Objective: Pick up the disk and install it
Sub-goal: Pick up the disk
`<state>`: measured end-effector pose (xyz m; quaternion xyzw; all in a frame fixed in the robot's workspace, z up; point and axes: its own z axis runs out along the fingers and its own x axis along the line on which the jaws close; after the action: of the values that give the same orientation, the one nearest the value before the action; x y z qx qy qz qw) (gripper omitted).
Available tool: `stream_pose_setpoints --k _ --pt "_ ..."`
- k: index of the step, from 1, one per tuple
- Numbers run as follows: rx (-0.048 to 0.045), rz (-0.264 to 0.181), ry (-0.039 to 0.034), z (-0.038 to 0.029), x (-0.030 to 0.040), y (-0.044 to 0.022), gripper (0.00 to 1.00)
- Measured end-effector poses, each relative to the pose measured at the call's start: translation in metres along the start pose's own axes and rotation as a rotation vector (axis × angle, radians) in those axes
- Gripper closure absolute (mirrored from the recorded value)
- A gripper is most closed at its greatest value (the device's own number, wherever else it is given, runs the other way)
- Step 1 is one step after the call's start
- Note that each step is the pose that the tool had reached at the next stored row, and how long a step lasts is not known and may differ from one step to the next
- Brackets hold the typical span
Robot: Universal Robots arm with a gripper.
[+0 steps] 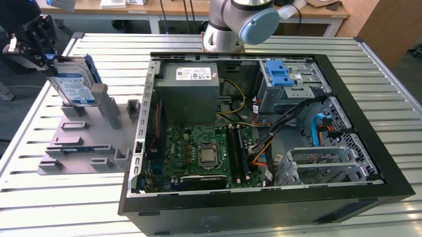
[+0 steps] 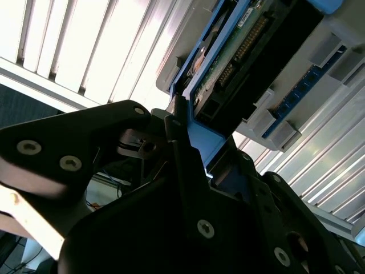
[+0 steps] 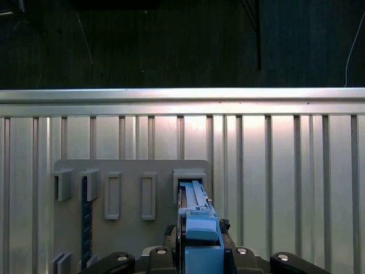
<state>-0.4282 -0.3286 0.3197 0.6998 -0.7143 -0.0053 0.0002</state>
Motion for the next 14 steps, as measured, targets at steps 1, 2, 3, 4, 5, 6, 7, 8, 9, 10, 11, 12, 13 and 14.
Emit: stream_pose_setpoints --k 1,2,3,4,5,6,7,8,9,10,11,12,13,14 --pt "0.0 0.0 0.0 -0.0001 0.0 0.0 0.63" --pt "0.0 0.0 0.0 -0.0001 0.0 0.0 0.63" --pt "0.0 0.0 0.0 -0.0002 0.0 0.0 0.63" --pt "-0.0002 0.0 0.0001 -0.0005 0.0 0.0 0.63" --pt "-0.0005 0.0 0.0003 -0.0013 0.0 0.0 0.63" --pt "-0.0002 0.0 0.0002 -0.0022 0.0 0.0 0.63" --pt "0.0 0.0 0.0 -0.003 0.0 0.0 0.63" --pt "-0.0001 0.0 0.0001 -0.004 -0.0001 0.0 0.63" --pt "0.0 0.0 0.0 -0.0049 0.0 0.0 0.63" --pt "0.0 0.0 0.0 -0.0058 0.0 0.0001 0.63" --pt "0.0 0.0 0.0 -0.0067 0.0 0.0 0.63" --pt "0.0001 0.0 0.0 -0.0076 -0.0001 0.0 0.63" --pt "0.0001 0.0 0.0 -0.0084 -0.0001 0.0001 0.63" --pt "0.0001 0.0 0.0 -0.0094 -0.0001 0.0001 0.63"
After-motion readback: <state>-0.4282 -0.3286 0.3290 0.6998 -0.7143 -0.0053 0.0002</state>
